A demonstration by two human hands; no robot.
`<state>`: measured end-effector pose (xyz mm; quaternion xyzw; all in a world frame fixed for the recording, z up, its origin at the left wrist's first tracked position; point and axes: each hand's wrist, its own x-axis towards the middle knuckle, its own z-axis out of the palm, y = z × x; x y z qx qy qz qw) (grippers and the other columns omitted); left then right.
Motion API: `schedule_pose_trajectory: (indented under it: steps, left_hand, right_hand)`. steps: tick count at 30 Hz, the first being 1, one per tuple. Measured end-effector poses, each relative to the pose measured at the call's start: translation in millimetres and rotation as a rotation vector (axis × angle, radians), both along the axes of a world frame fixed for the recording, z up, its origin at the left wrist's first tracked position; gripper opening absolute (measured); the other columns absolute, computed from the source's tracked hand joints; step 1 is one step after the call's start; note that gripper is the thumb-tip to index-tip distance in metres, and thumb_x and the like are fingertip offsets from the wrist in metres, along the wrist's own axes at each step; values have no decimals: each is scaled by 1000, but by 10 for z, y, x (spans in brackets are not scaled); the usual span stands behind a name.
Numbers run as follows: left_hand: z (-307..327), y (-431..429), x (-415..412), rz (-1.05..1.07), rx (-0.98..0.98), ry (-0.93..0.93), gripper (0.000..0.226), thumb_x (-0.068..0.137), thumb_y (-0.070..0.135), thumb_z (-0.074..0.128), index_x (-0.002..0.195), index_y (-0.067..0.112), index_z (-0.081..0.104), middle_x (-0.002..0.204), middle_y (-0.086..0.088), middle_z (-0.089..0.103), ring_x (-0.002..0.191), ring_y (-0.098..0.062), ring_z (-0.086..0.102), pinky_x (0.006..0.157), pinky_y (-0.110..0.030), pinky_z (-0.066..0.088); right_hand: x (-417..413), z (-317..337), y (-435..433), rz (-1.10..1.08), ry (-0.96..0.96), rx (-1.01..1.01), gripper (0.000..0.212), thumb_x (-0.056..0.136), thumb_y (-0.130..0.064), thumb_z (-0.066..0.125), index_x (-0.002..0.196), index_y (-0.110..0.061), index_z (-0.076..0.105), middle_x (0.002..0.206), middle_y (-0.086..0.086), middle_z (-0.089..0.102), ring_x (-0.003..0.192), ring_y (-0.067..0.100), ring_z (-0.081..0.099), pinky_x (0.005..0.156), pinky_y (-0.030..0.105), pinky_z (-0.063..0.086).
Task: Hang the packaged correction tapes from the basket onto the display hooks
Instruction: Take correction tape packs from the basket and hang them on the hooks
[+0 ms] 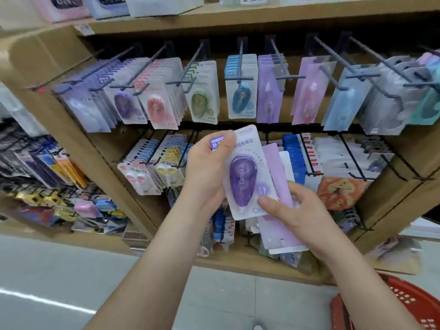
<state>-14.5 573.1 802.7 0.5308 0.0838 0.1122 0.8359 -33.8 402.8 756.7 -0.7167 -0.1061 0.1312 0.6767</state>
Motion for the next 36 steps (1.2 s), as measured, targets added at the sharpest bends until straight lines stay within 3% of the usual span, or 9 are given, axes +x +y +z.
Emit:
schedule_pose_trajectory:
  steps: [5, 9, 14, 16, 23, 28, 32, 34, 36]
  left_hand:
    - [-6, 357, -7, 43, 35, -13, 12, 89, 11, 63, 97, 3, 63, 83, -11, 70, 72, -21, 66, 70, -33, 56]
    - [-28, 670, -58, 259, 102, 57, 15, 98, 17, 58, 103, 4, 62, 86, -11, 67, 72, -23, 63, 68, -36, 52]
    - [70, 1112, -142, 464, 138, 69, 13, 97, 14, 58, 96, 4, 66, 74, -6, 71, 63, -18, 67, 59, -31, 57]
    - [137, 1297, -141, 505, 129, 68, 11, 96, 10, 59, 93, 2, 66, 70, -6, 71, 60, -18, 67, 55, -30, 55]
    - [263, 1951, 105, 590, 187, 43, 13, 92, 8, 65, 79, 7, 65, 65, -5, 70, 57, -18, 65, 59, -30, 54]
    - [228, 2452, 321, 651, 324, -30, 13, 91, 15, 70, 78, 11, 69, 70, -3, 71, 63, -16, 64, 62, -32, 53]
    - [236, 2741, 490, 639, 383, -111, 8, 90, 11, 71, 81, 12, 70, 68, 4, 68, 63, -8, 60, 63, -25, 50]
    - [252, 2814, 567, 586, 432, -138, 9, 89, 10, 72, 81, 13, 69, 66, 8, 65, 61, -4, 57, 62, -21, 48]
    - [264, 2881, 623, 518, 481, -162, 12, 89, 11, 72, 78, 13, 67, 63, 8, 62, 60, -5, 53, 60, -22, 45]
  right_hand:
    - [352, -27, 246, 100, -72, -45, 36, 66, -51, 72, 92, -25, 73, 87, -6, 74, 78, 0, 68, 66, 12, 53]
    - [555, -37, 541, 206, -58, 21, 22, 71, -45, 65, 87, -31, 71, 75, -22, 73, 69, -8, 65, 60, 7, 47]
    - [701, -55, 980, 353, -55, -30, 32, 75, -51, 69, 93, -26, 77, 94, -5, 77, 92, 22, 72, 86, 44, 57]
    - [733, -32, 1203, 384, -55, -39, 31, 73, -53, 71, 92, -29, 78, 95, -5, 77, 93, 23, 72, 90, 49, 56]
    - [766, -60, 2098, 403, -95, -17, 45, 82, -47, 75, 96, -4, 72, 98, 22, 70, 80, 32, 66, 72, 34, 47]
    - [809, 41, 2560, 318, -59, 18, 28, 87, -37, 72, 96, -10, 74, 94, 10, 74, 77, 11, 65, 67, 19, 47]
    - [823, 29, 2854, 214, -62, 41, 40, 88, -37, 71, 101, 0, 69, 100, 23, 68, 78, 22, 64, 71, 27, 45]
    - [808, 3, 2959, 157, -46, 49, 43, 89, -38, 70, 101, 3, 68, 91, 25, 65, 72, 14, 57, 65, 22, 42]
    - [777, -13, 3054, 102, -25, 63, 34, 88, -38, 70, 95, -4, 71, 81, 10, 65, 67, 9, 55, 59, 17, 41]
